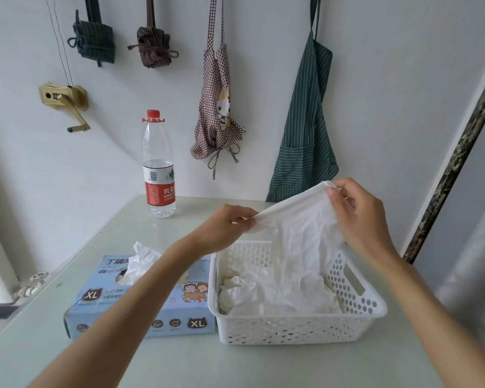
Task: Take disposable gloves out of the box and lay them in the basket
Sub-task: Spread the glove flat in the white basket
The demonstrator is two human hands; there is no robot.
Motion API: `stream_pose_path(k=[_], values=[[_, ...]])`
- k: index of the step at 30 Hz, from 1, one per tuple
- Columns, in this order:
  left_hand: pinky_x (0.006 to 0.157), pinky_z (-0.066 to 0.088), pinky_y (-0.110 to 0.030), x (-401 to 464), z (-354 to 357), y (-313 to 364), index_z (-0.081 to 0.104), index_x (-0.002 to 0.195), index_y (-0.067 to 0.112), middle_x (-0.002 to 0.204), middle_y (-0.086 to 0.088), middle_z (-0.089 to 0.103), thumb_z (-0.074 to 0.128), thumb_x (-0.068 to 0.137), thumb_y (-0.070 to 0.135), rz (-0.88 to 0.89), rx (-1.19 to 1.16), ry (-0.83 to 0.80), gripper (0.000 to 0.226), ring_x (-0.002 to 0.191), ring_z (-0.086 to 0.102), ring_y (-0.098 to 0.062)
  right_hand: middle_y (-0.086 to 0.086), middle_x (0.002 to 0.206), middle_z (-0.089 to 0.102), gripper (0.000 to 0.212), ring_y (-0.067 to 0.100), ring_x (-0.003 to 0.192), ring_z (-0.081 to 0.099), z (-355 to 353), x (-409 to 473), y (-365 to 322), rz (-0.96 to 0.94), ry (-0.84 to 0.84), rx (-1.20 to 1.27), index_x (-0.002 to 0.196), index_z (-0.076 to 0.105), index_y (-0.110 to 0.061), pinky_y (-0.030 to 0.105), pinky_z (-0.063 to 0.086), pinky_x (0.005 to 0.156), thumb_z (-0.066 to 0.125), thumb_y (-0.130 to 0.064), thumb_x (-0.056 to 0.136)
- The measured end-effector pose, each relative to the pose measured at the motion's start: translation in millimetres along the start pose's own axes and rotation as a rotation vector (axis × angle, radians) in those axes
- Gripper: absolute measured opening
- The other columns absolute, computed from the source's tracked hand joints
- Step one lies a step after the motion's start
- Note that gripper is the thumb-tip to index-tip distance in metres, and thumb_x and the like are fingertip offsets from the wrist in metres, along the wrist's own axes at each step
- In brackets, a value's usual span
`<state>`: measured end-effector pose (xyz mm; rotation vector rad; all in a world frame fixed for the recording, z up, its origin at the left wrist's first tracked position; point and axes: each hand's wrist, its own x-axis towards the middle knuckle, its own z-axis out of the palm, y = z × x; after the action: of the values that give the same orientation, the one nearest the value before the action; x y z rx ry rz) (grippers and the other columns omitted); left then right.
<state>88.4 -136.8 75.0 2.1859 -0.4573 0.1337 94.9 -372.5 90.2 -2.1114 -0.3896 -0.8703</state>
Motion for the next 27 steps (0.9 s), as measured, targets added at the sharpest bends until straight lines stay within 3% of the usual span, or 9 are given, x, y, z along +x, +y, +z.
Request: stream_pose_path(k=[3, 5, 7, 10, 13, 16, 19, 23, 27], values=[[0.084, 0.05, -0.025, -8, -10, 2, 0.068, 0.108, 0.015, 0.099, 0.003, 0.069, 0.055, 0.095, 0.012, 0.04, 0.063, 0.161, 0.019, 0.09, 0.064, -0.012, -0.007, 0.057, 0.058, 0.022, 0.015, 0.053, 0.058, 6, -8, -7, -0.219, 0.104, -0.255, 0.104, 0.064, -0.015, 0.029, 0.044, 0.052, 0.046, -0.027, 0.101], [0.079, 0.054, -0.026, -19, -22, 4, 0.063, 0.097, 0.022, 0.094, 0.008, 0.069, 0.061, 0.091, 0.015, 0.064, 0.019, 0.353, 0.01, 0.086, 0.067, -0.008, -0.009, 0.045, 0.041, 0.026, 0.012, 0.037, 0.042, 11, -13, -19, -0.314, 0.16, -0.29, 0.103, 0.065, -0.012, 0.023, 0.034, 0.042, 0.043, -0.027, 0.1], [0.078, 0.054, -0.025, -33, -36, 10, 0.057, 0.086, 0.024, 0.087, 0.013, 0.067, 0.066, 0.087, 0.015, 0.106, 0.022, 0.562, 0.012, 0.084, 0.067, -0.005, -0.012, 0.043, 0.031, 0.027, 0.002, 0.036, 0.03, 17, -17, -37, -0.333, 0.188, -0.186, 0.102, 0.065, -0.012, 0.015, 0.024, 0.042, 0.042, -0.027, 0.1], [0.082, 0.053, -0.036, -47, -53, 23, 0.061, 0.076, 0.029, 0.082, 0.017, 0.067, 0.066, 0.086, 0.013, 0.132, 0.172, 0.714, 0.02, 0.085, 0.067, -0.009, -0.012, 0.041, 0.036, 0.019, 0.006, 0.038, 0.034, 26, -18, -59, -0.172, 0.138, 0.17, 0.094, 0.062, -0.014, 0.012, 0.022, 0.042, 0.047, -0.024, 0.1], [0.076, 0.047, -0.031, -36, -48, 25, 0.06, 0.069, 0.038, 0.083, 0.012, 0.066, 0.061, 0.088, 0.015, 0.037, 0.359, 0.604, 0.03, 0.085, 0.063, -0.012, -0.008, 0.046, 0.035, 0.026, 0.008, 0.043, 0.029, 32, -18, -47, 0.1, -0.066, 0.312, 0.081, 0.06, -0.009, 0.021, 0.026, 0.044, 0.049, -0.026, 0.098], [0.075, 0.047, -0.03, -9, -14, -3, 0.069, 0.077, 0.037, 0.094, 0.005, 0.069, 0.06, 0.089, 0.019, -0.041, 0.542, 0.279, 0.024, 0.091, 0.062, -0.019, 0.007, 0.056, 0.053, 0.029, 0.023, 0.056, 0.048, 40, -29, -2, 0.339, -0.234, 0.101, 0.078, 0.063, -0.006, 0.032, 0.04, 0.057, 0.053, -0.028, 0.094], [0.074, 0.039, -0.027, 10, 31, -39, 0.072, 0.093, 0.033, 0.106, 0.006, 0.067, 0.057, 0.092, 0.022, -0.102, 0.676, 0.013, 0.019, 0.1, 0.06, -0.019, -0.005, 0.056, 0.051, 0.029, 0.026, 0.067, 0.053, 44, -46, 43, 0.499, -0.348, -0.174, 0.068, 0.058, -0.017, 0.03, 0.039, 0.06, 0.051, -0.028, 0.094], [0.074, 0.038, -0.022, 24, 58, -56, 0.071, 0.1, 0.03, 0.113, 0.009, 0.068, 0.055, 0.095, 0.024, -0.003, 0.733, -0.001, 0.018, 0.099, 0.061, -0.016, 0.007, 0.09, 0.068, 0.028, 0.032, 0.089, 0.062, 46, -56, 66, 0.488, -0.414, -0.407, 0.099, 0.067, -0.013, 0.034, 0.048, 0.075, 0.045, -0.03, 0.098], [0.081, 0.04, -0.024, 29, 64, -54, 0.064, 0.114, 0.03, 0.121, 0.01, 0.063, 0.057, 0.094, 0.025, 0.085, 0.78, 0.025, 0.022, 0.107, 0.058, -0.014, 0.007, 0.103, 0.067, 0.028, 0.029, 0.089, 0.057, 46, -52, 63, 0.421, -0.419, -0.524, 0.107, 0.062, -0.013, 0.03, 0.039, 0.069, 0.04, -0.029, 0.101]])
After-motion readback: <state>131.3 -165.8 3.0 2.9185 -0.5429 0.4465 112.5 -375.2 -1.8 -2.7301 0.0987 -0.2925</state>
